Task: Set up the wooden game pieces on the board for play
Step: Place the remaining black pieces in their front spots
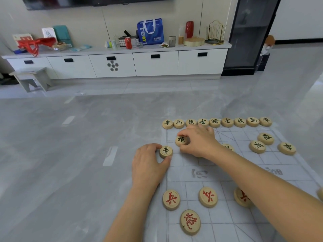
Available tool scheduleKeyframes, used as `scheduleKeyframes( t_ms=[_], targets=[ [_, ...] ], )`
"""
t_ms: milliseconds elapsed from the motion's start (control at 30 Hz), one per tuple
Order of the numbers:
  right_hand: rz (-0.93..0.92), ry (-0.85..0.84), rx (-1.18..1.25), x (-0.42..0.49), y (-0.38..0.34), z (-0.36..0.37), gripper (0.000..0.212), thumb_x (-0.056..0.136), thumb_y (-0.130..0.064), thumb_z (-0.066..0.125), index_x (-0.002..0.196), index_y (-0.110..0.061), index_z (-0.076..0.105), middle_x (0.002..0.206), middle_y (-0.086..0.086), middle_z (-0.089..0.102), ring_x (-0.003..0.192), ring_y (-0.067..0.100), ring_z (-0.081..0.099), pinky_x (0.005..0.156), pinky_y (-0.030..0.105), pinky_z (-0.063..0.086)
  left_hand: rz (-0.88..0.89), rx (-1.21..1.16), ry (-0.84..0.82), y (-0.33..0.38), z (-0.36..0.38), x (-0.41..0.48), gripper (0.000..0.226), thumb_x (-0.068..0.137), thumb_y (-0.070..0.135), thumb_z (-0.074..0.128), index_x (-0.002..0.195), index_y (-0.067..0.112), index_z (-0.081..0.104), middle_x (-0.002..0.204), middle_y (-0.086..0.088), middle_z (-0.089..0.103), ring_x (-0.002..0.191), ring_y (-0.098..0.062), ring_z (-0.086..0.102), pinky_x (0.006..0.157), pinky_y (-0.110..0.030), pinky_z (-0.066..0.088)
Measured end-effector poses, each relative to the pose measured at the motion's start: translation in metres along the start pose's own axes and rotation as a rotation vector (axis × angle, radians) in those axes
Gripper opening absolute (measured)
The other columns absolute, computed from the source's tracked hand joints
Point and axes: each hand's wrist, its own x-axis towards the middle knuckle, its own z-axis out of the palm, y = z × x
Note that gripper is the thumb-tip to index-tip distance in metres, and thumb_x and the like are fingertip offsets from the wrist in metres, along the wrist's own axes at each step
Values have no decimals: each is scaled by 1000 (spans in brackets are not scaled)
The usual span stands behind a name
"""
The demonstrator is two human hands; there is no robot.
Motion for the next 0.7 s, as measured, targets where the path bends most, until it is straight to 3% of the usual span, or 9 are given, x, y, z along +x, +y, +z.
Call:
scheduleKeyframes(
  t_ms=[400, 600, 700],
  targets=[
    [-36, -14, -4, -4, 2, 0, 52, 78, -38, 57, 129, -38, 48, 131, -10, 47, 127, 20, 32, 96, 40, 22, 11, -7, 14, -2, 1, 1, 38, 78, 43, 66, 111, 26, 60, 110, 7, 60, 109, -14, 49, 90, -25, 39],
    [-31, -10, 13, -4, 6, 0, 47, 77, -39, 57, 123, -32, 52, 125, -8, 49, 121, 19, 35, 91, 37, 22, -12, -6, 5, -2, 2, 1, 48, 74, 43, 68, 118, 26, 57, 115, 6, 59, 112, -15, 48, 92, -26, 38],
    [2, 4, 74, -9, 10, -11, 55, 79, -45, 58, 131, -36, 44, 124, -10, 49, 123, 18, 36, 96, 37, 21, -18, -15, -21, -2, 0, 0, 56, 73, 44, 70, 123, 25, 54, 119, 7, 56, 116, -14, 46, 94, -26, 37]
  ],
)
